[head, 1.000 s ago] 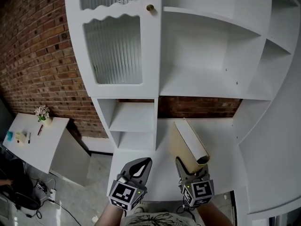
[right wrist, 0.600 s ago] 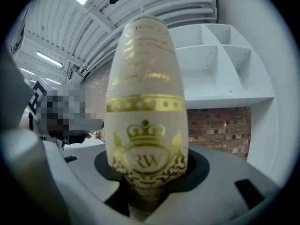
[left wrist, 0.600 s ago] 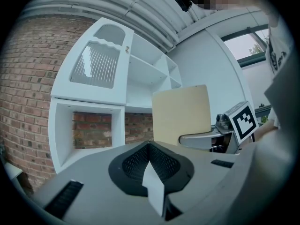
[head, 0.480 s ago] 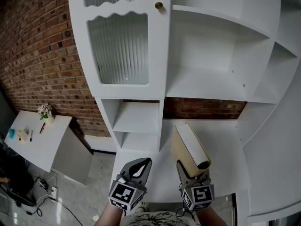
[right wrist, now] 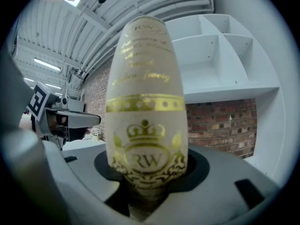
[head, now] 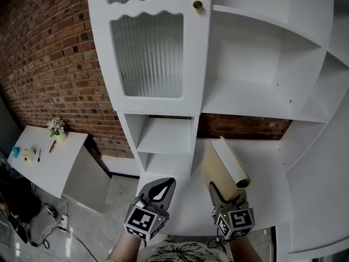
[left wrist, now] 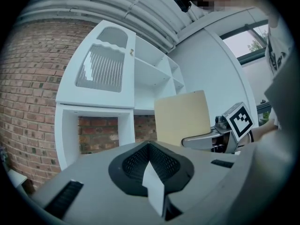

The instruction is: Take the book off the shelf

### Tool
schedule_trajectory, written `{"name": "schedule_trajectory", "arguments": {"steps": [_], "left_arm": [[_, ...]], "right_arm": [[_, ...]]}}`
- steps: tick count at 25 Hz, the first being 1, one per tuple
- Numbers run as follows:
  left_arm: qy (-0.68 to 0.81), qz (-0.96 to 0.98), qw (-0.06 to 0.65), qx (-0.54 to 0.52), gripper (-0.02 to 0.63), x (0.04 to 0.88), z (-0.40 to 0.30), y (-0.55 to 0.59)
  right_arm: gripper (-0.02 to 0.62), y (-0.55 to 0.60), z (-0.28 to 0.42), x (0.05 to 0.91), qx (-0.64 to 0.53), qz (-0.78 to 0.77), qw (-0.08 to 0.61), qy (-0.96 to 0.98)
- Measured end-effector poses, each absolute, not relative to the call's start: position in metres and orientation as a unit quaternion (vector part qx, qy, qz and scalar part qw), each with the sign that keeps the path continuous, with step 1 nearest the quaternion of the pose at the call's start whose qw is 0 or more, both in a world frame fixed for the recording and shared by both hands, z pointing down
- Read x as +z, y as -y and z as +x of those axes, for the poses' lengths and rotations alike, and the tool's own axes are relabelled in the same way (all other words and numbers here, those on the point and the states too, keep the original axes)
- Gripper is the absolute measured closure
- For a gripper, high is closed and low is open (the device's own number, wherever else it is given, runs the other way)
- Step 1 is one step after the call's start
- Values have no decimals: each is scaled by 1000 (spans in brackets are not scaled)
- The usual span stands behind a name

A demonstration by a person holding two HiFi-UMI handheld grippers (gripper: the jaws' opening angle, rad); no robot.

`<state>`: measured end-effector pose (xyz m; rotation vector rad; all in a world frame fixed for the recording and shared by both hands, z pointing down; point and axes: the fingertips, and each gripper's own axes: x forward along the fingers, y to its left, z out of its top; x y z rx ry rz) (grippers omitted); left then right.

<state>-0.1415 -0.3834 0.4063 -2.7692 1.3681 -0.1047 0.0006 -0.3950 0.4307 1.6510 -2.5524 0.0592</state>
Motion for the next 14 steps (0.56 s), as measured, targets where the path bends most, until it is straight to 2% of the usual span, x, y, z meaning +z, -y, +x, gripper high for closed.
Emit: {"name": "schedule_trajectory", "arguments": {"steps": [14], "left_arm": [[-434, -900, 23, -33, 594, 409, -147, 392]], "right_arm": [[371, 400, -10, 428, 13, 545, 46, 837]]}}
